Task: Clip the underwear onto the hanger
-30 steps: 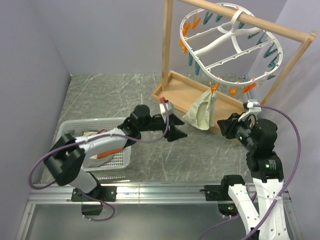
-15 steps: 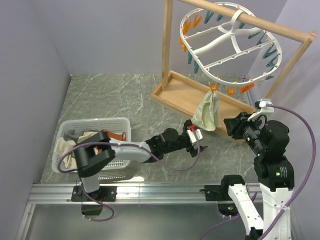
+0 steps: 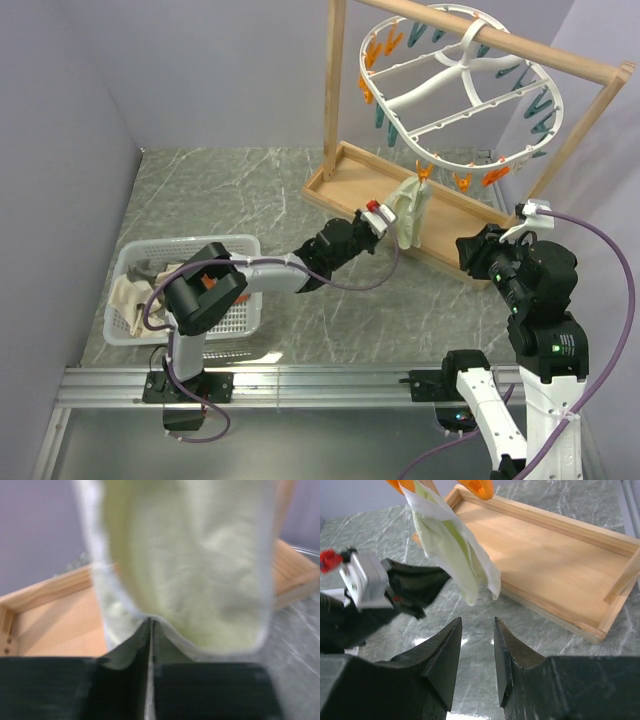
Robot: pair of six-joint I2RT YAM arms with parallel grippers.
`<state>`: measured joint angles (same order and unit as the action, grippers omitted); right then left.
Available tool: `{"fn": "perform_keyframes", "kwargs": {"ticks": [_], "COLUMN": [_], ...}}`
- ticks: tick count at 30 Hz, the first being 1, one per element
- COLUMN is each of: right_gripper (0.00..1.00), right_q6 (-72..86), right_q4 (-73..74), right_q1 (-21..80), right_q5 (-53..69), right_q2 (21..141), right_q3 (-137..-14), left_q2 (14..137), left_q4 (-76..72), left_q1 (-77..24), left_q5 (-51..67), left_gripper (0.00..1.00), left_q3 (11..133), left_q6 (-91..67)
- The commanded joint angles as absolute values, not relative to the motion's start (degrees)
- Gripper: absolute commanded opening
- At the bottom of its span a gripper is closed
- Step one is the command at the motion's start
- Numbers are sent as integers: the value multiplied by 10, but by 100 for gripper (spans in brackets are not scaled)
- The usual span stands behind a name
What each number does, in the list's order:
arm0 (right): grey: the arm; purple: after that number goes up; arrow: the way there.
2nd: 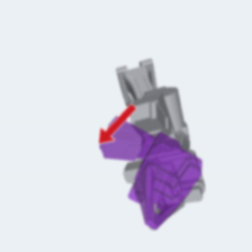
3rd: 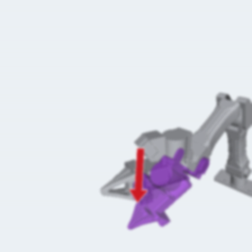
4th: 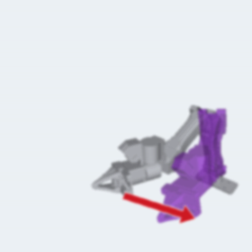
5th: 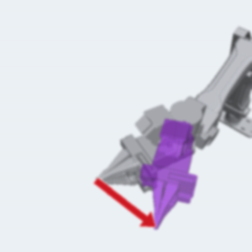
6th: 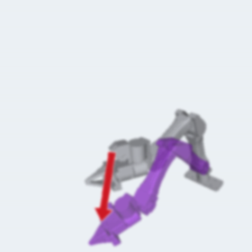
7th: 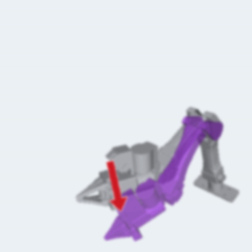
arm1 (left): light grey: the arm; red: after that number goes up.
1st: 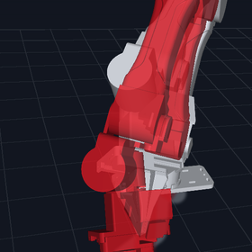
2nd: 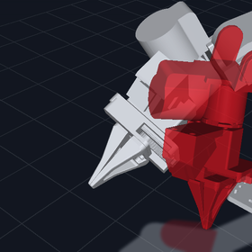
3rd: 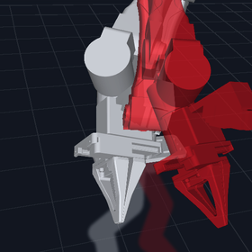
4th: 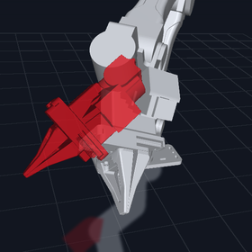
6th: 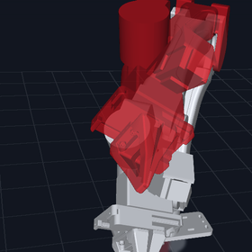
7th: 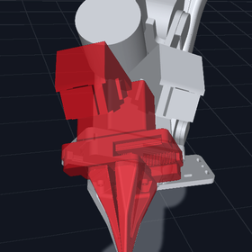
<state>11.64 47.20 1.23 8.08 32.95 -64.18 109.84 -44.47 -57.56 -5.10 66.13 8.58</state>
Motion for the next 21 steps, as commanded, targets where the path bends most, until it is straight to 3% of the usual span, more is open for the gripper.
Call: {"fn": "perform_keyframes", "kwargs": {"ticks": [1,15,17,18,21], "right_gripper": [40,40,40,40,39], "right_q6": [118,102,97,95,88], "right_q4": [452,444,439,437,425], "right_q1": [11,11,11,11,10], "right_q5": [66,77,79,81,75], "right_q2": [335,330,325,325,324], "right_q3": [-660,-643,-640,-640,-645], "left_q2": [1087,1032,1007,996,945], "left_q4": [-423,-380,-392,-390,-374], "left_q1": [-554,-465,-454,-452,-449], "left_q5": [-56,-4,33,49,132], "left_gripper": [3,1,9,23,49], "left_q3": [678,618,600,581,546], "left_q6": [57,26,21,21,19]}}
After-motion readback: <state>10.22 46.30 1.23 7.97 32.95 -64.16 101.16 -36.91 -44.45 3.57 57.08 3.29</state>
